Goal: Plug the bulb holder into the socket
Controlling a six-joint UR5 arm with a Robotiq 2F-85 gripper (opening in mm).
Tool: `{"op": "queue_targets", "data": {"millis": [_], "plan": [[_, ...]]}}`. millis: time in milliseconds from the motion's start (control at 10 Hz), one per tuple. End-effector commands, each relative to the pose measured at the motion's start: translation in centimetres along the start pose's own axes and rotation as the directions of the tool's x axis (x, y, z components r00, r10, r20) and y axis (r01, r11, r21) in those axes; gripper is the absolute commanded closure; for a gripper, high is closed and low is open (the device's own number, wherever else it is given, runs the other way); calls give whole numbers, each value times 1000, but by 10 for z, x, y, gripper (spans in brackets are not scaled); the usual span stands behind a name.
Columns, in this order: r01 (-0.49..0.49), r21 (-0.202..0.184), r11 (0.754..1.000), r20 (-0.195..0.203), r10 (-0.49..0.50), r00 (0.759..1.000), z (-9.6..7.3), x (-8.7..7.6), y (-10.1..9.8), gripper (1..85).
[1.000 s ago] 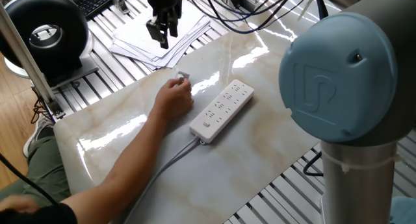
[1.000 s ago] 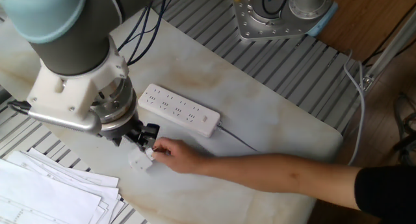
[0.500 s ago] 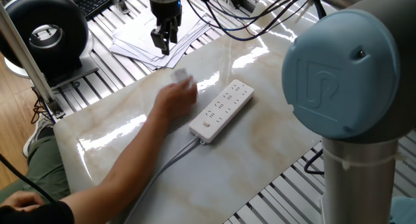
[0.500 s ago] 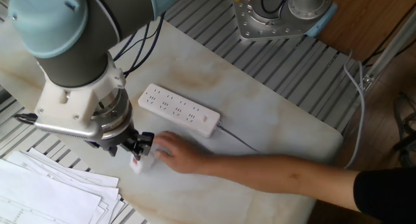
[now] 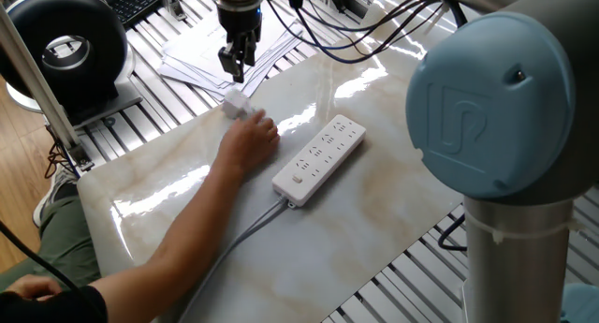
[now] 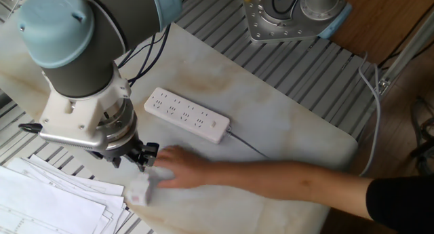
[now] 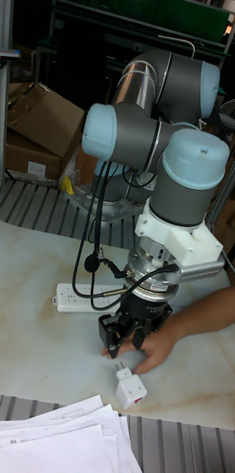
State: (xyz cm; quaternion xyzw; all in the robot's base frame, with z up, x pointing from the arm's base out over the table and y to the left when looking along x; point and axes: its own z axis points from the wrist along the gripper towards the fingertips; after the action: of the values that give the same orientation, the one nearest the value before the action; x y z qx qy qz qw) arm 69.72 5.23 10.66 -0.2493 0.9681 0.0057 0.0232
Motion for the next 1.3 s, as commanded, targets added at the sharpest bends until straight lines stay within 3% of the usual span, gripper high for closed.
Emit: {"op": "queue_targets", "data": {"millis": [0, 700, 1000, 1200], "plan": [[-1, -6, 1000, 15, 1, 1000, 4, -2, -1, 357], [18, -26, 999, 46, -17, 999, 12, -17, 5, 337], [12, -19, 1000, 42, -11, 999, 16, -17, 2, 333], [-9, -22, 1000, 11, 9, 1000, 14, -6, 3, 313]]}}
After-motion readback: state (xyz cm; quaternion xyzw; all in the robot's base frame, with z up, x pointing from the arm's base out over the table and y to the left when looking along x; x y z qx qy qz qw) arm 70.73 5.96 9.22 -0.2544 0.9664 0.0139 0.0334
